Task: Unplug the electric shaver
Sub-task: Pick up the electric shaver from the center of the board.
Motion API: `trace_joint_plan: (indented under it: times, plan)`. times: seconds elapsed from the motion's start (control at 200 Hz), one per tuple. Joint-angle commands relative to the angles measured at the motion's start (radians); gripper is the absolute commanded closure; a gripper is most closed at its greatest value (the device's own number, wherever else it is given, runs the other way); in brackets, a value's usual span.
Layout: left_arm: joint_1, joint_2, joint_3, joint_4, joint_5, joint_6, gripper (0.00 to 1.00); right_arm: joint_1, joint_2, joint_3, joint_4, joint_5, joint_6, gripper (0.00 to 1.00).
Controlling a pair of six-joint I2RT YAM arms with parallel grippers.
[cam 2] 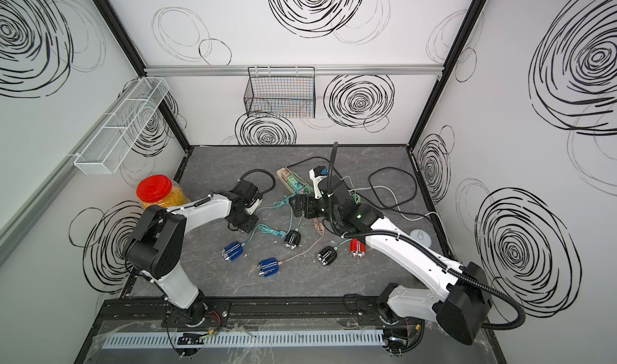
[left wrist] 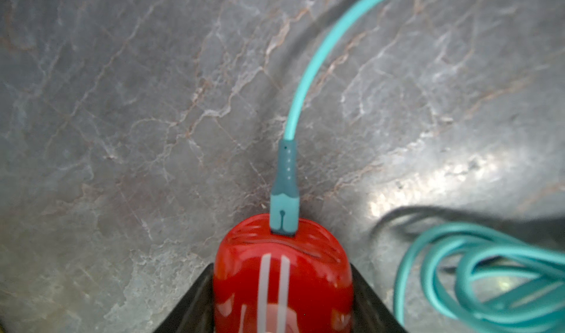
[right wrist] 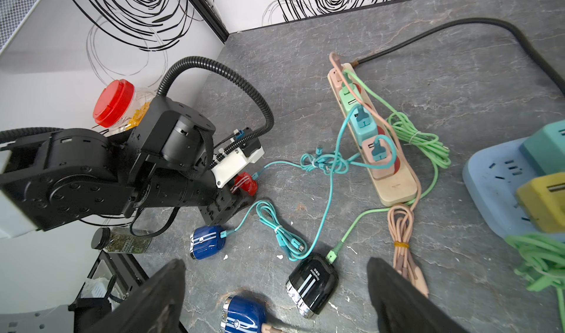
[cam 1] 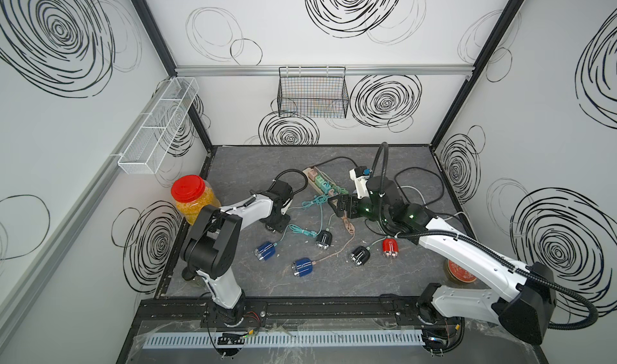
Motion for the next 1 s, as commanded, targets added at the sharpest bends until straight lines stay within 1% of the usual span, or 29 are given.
trace_joint_plan:
  times: [0.0,0.05,0.24,0.435,0.535,0.681,0.786,0.996]
  plan:
    - [-0.005,0.003,-0.040,-0.026,0.036,-0.007,0.58,-0.004,0.007,-0.015,0.013,-0.016,0.010,0.05]
    - [-0.002,-0.001,-0.045,-0.016,0.045,-0.014,0.63,-0.004,0.015,-0.019,0.020,-0.021,0.013,0.05]
    - [0.018,-0.062,-0.070,0.023,0.061,-0.038,0.73,-0.006,0.030,-0.058,0.091,-0.074,0.051,0.05]
    - [0.038,-0.171,-0.086,0.071,0.102,-0.041,0.82,-0.007,0.073,-0.114,0.250,-0.199,0.151,0.07]
    - [0.034,-0.229,-0.095,0.103,0.122,-0.042,0.83,-0.007,0.122,-0.125,0.333,-0.269,0.219,0.10]
    - [0.031,-0.309,-0.102,0.141,0.129,-0.034,0.83,-0.007,0.230,-0.072,0.349,-0.354,0.310,0.21]
    - [0.015,-0.352,-0.112,0.169,0.126,-0.023,0.82,-0.007,0.295,-0.070,0.451,-0.410,0.389,0.26]
    - [0.001,-0.411,-0.128,0.180,0.127,-0.009,0.83,-0.007,0.400,-0.014,0.540,-0.420,0.479,0.30]
